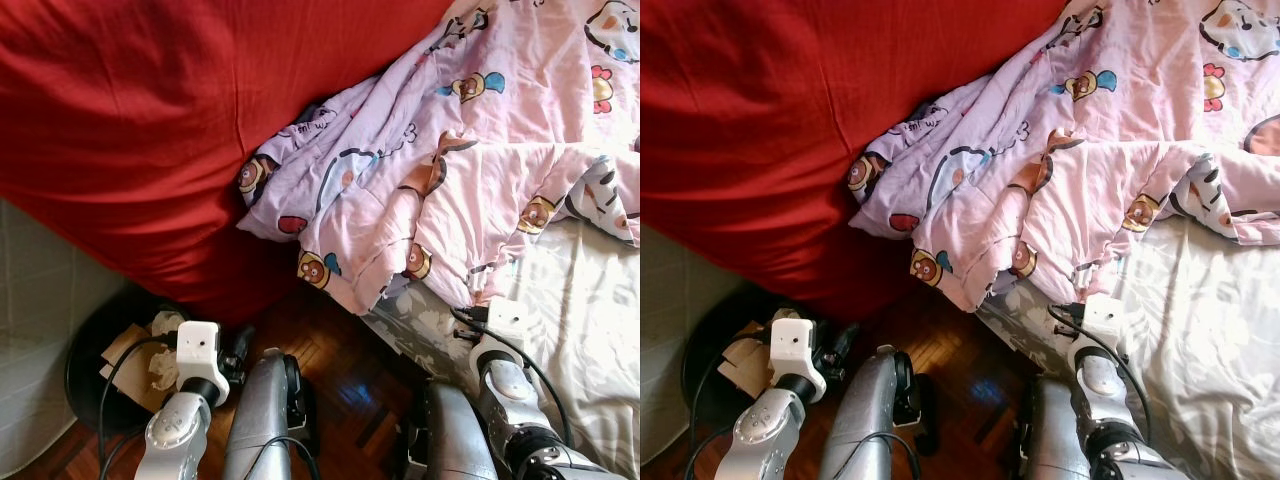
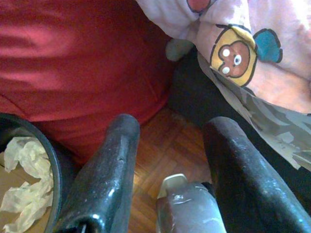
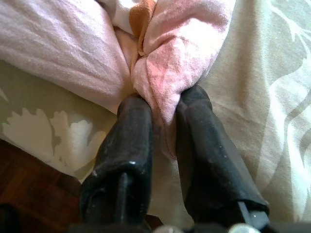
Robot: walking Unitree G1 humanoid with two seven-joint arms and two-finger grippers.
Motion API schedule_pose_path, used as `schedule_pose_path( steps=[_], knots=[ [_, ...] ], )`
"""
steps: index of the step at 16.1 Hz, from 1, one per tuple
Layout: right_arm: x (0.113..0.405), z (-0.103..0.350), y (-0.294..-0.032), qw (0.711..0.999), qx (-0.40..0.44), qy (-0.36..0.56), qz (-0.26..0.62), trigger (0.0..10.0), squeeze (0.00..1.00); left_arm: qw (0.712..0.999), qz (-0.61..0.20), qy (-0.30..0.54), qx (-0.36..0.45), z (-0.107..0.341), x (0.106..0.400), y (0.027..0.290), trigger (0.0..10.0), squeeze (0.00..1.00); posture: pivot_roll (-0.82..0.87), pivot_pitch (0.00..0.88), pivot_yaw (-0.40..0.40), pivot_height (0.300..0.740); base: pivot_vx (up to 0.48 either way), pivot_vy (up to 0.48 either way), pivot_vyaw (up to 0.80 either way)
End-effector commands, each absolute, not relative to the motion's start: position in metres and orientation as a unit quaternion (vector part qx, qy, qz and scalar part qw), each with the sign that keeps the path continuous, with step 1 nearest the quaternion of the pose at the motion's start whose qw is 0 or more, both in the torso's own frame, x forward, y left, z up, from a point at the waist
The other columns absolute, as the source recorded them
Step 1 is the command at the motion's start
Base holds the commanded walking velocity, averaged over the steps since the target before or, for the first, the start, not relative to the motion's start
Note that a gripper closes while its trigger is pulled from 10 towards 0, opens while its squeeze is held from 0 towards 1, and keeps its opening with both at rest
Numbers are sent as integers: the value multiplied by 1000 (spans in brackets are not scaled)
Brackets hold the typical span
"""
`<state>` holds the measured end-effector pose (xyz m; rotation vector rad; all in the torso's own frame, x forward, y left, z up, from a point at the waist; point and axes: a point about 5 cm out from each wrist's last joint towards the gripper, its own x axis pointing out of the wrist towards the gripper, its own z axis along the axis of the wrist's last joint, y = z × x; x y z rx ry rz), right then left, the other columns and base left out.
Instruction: Clean up the room
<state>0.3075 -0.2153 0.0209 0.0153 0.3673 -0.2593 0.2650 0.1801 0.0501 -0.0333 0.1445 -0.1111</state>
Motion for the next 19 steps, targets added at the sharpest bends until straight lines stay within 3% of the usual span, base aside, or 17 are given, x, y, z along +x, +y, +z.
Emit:
schedule_pose_path(
  steps=[1, 11, 12, 15, 19],
  knots=[
    [298, 8, -211, 970, 11, 212, -122, 0, 0, 994, -47, 101, -16, 36, 257, 183, 10000, 0, 127, 351, 90, 616, 0, 0, 0],
    [298, 20, -231, 975, 56, 156, -150, 0, 0, 995, -37, 85, -24, 37, 286, 176, 10000, 0, 60, 218, 61, 616, 0, 0, 0],
    [298, 22, -232, 976, 64, 141, -150, 10000, 0, 995, -36, 87, -25, 37, 290, 175, 10000, 0, 40, 197, 56, 616, 0, 0, 0],
    [295, 24, -228, 981, 84, 107, -135, 10000, 0, 996, -33, 84, -29, 38, 297, 174, 10000, 0, 23, 172, 56, 616, 0, 0, 0],
    [289, 17, -224, 981, 83, 116, -131, 10000, 0, 995, -27, 92, -33, 33, 299, 176, 10000, 0, 12, 140, 57, 661, 0, 0, 0]
  ],
)
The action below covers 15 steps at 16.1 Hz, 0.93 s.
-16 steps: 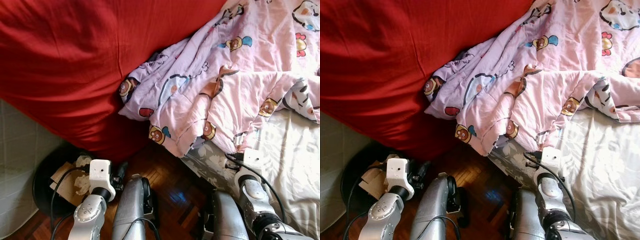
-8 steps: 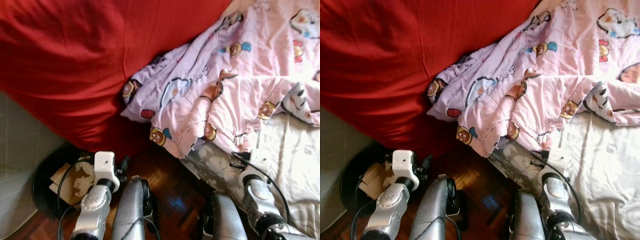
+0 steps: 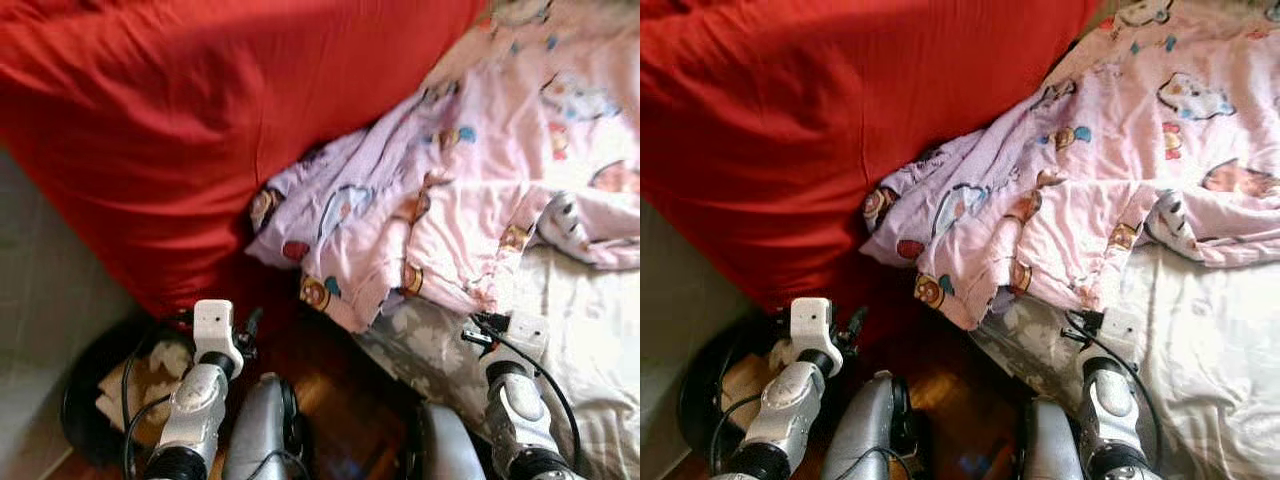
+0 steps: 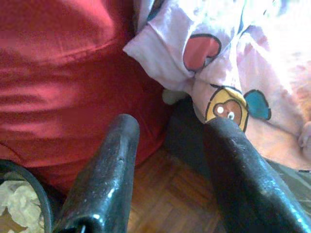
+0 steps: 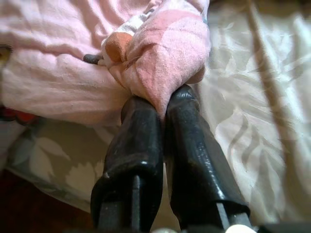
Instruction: Clean up the room
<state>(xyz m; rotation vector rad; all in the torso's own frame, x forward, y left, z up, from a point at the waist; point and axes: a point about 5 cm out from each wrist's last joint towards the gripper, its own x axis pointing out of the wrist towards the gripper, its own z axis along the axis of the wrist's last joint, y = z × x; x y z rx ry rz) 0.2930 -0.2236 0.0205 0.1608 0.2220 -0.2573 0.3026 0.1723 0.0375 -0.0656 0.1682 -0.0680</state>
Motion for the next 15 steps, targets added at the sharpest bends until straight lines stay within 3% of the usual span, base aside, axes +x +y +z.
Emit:
schedule_pose_path(
  steps=[1, 6, 15],
  knots=[
    [290, 17, -223, 981, 85, 115, -130, 10000, 0, 994, -25, 98, -33, 30, 298, 177, 10000, 0, 13, 136, 57, 676, 0, 0, 0],
    [292, 20, -224, 983, 83, 109, -126, 10000, 0, 988, 10, 148, -45, 8, 283, 194, 10000, 0, 11, 100, 55, 740, 0, 0, 0],
    [285, 15, -230, 982, 71, 120, -129, 10000, 0, 952, 69, 293, -57, -44, 229, 221, 10000, 0, 12, 60, 57, 740, 0, 0, 0]
  ],
)
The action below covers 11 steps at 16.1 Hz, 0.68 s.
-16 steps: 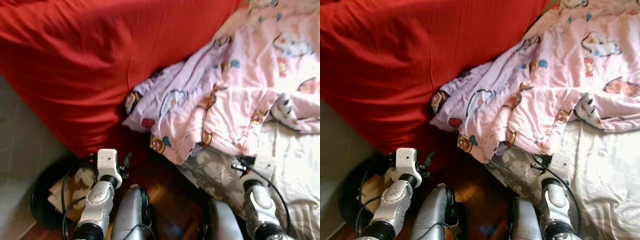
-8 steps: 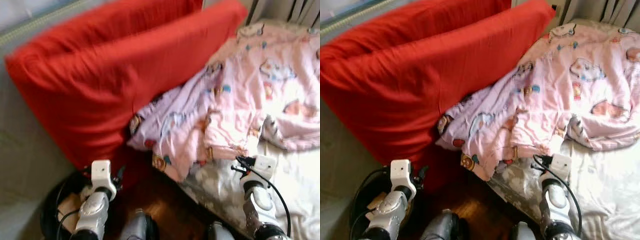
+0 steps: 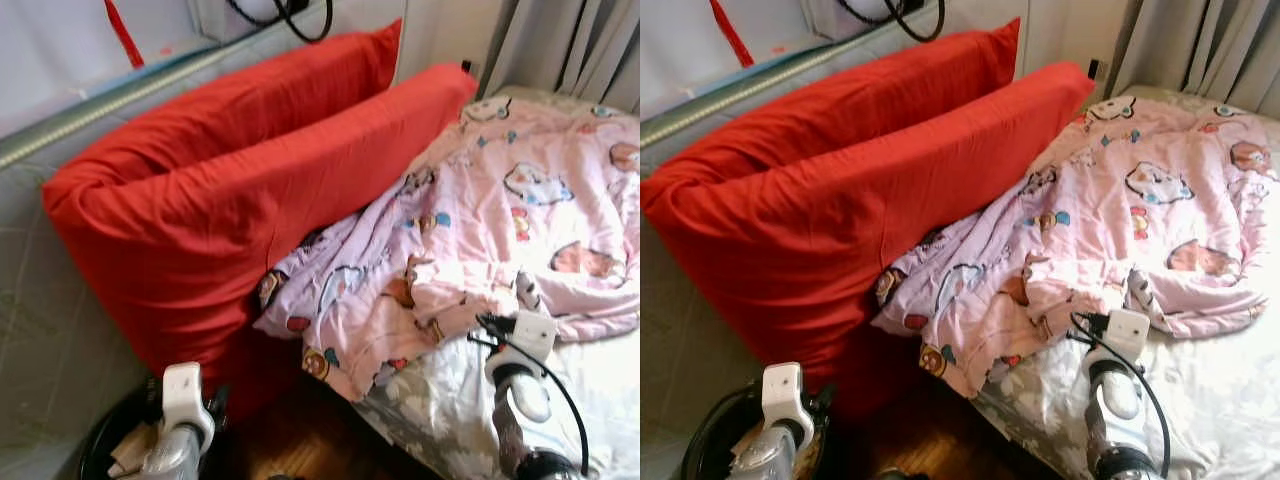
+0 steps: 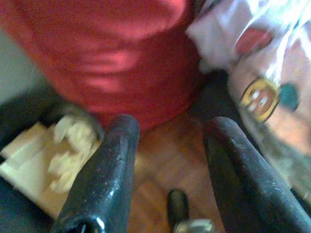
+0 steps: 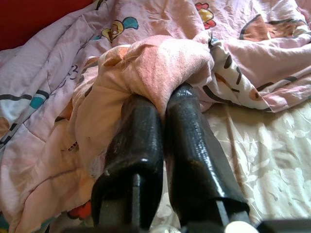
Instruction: Clean up the room
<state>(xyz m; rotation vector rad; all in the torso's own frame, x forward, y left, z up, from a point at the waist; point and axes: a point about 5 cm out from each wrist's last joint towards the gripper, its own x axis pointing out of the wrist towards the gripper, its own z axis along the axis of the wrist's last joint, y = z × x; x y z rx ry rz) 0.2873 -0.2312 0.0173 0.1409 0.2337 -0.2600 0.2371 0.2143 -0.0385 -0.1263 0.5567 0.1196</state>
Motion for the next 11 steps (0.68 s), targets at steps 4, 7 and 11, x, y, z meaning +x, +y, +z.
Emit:
schedule_pose_path(
  steps=[4, 7, 11],
  knots=[
    [281, 11, -223, 985, 70, 114, -106, 10000, 0, 923, 102, 368, -45, -65, 194, 233, 10000, 0, -2, 51, 60, 740, 0, 0, 0],
    [277, 8, -226, 984, 59, 126, -115, 10000, 0, 913, 70, 400, -28, -76, 179, 223, 10000, 0, -10, 52, 66, 740, 0, 0, 0],
    [280, 11, -227, 983, 51, 122, -128, 10000, 0, 917, 56, 394, -26, -76, 181, 216, 10000, 0, 17, 105, 68, 740, 0, 0, 0]
  ],
)
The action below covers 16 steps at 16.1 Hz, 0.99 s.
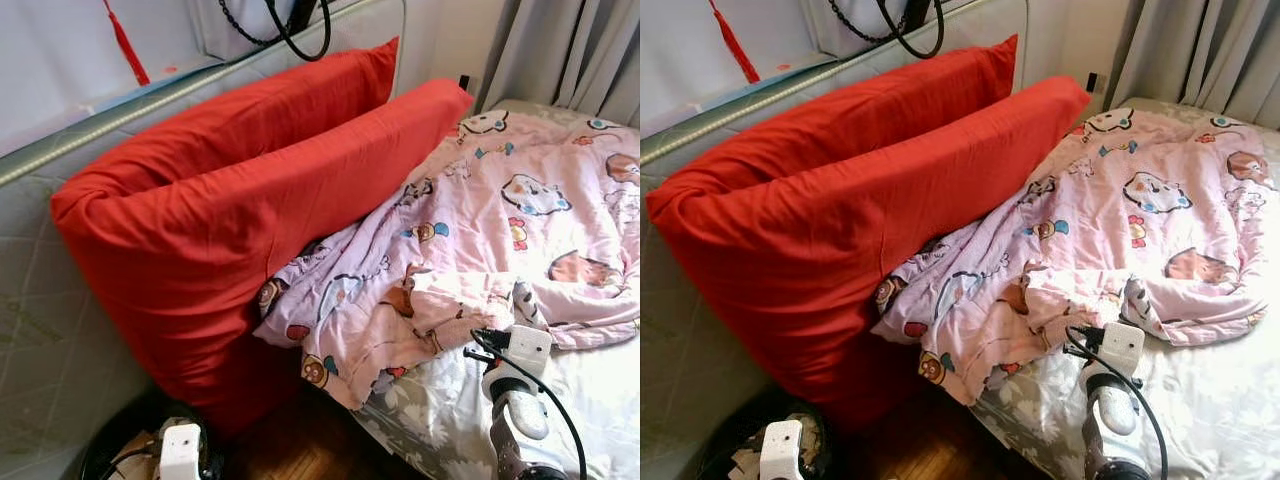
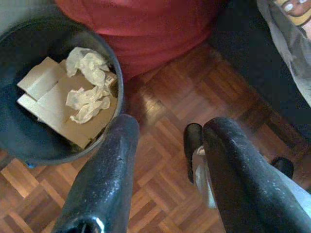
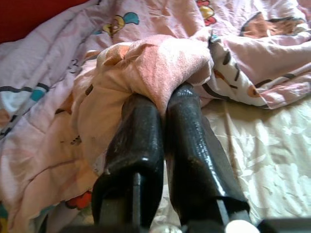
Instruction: Clean up the room
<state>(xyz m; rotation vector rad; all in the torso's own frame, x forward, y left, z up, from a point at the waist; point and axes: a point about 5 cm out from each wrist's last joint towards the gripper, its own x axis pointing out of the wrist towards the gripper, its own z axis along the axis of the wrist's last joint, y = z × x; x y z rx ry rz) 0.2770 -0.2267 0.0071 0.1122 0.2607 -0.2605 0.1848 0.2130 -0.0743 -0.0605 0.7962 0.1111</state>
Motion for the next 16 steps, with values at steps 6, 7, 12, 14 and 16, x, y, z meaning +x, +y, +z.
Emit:
schedule_pose_path(
  steps=[6, 7, 12, 14, 16],
  knots=[
    [278, 11, -228, 982, 42, 115, -146, 10000, 0, 918, 48, 393, -13, -75, 181, 220, 10000, 0, 17, 122, 85, 740, 0, 0, 0],
    [278, 11, -228, 981, 42, 115, -149, 10000, 0, 918, 49, 394, -13, -75, 181, 220, 10000, 0, 22, 123, 87, 740, 0, 0, 0],
    [278, 12, -231, 979, 42, 112, -165, 10000, 0, 915, 41, 401, -4, -76, 180, 218, 10000, 0, 23, 129, 93, 740, 0, 0, 0],
    [278, 12, -231, 979, 40, 112, -167, 10000, 0, 916, 36, 400, -4, -76, 181, 216, 10000, 0, 23, 131, 95, 740, 0, 0, 0],
    [279, 14, -233, 979, 39, 109, -170, 10000, 0, 917, 32, 398, -5, -76, 182, 214, 10000, 0, 23, 132, 95, 740, -122, 0, 0]
  ],
)
